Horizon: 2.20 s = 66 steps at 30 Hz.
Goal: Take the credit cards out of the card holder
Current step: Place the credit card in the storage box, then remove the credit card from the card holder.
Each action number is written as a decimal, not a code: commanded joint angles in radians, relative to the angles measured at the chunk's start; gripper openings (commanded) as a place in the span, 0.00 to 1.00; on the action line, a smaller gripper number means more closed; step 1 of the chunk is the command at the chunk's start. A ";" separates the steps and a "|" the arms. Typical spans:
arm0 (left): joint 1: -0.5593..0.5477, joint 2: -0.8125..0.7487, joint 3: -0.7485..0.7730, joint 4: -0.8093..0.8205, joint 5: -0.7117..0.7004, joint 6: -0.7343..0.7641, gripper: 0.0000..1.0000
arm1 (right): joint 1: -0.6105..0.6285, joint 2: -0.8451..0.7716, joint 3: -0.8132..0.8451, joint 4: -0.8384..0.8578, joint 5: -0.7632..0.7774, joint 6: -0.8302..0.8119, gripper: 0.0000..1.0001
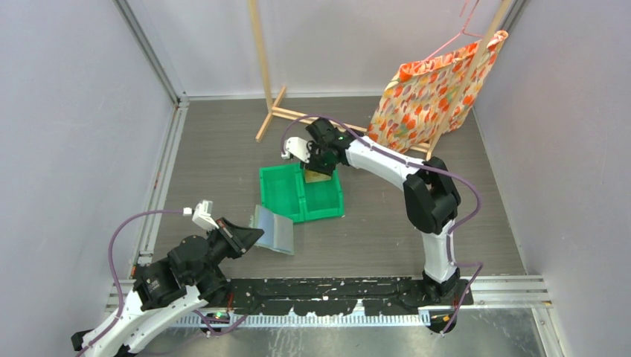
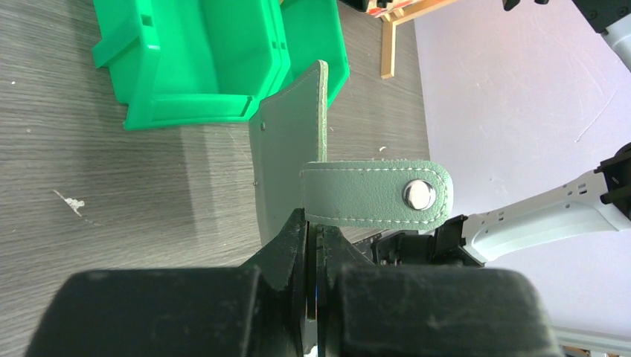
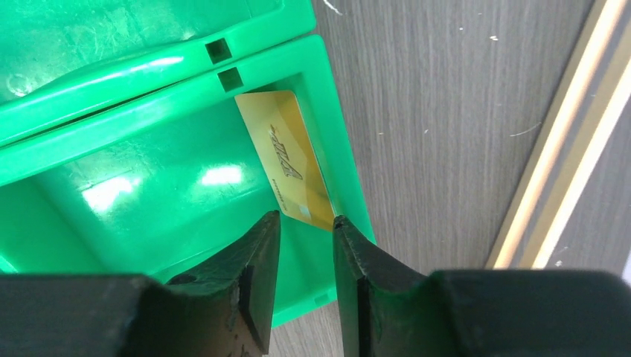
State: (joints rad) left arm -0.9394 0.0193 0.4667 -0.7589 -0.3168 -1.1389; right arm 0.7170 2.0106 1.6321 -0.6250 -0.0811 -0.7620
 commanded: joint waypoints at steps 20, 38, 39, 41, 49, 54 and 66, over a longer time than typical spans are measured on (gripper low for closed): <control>0.002 -0.009 0.001 0.114 0.089 0.062 0.00 | 0.089 -0.448 -0.144 0.071 0.068 0.588 0.55; 0.003 0.081 -0.288 0.591 0.414 -0.065 0.00 | 0.146 -1.256 -1.064 0.384 0.051 1.702 0.51; 0.002 0.077 -0.325 0.608 0.410 -0.086 0.01 | 0.163 -1.277 -1.084 0.365 0.072 1.722 0.49; 0.002 0.057 -0.370 0.630 0.393 -0.120 0.01 | 0.178 -1.305 -1.112 0.353 0.111 1.741 0.35; 0.002 0.016 -0.444 0.508 0.325 -0.157 0.00 | 0.291 -1.194 -1.215 0.587 0.174 1.836 0.16; 0.002 0.007 -0.373 0.259 0.244 -0.118 0.00 | 0.358 -1.025 -1.191 0.723 0.225 1.858 0.16; 0.002 0.241 -0.229 0.275 0.195 -0.055 0.01 | 0.386 -1.004 -1.215 0.700 0.335 1.894 0.28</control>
State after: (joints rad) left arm -0.9394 0.1432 0.1467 -0.4622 -0.0944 -1.2461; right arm 1.0981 1.0821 0.4149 0.0875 0.1539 1.1229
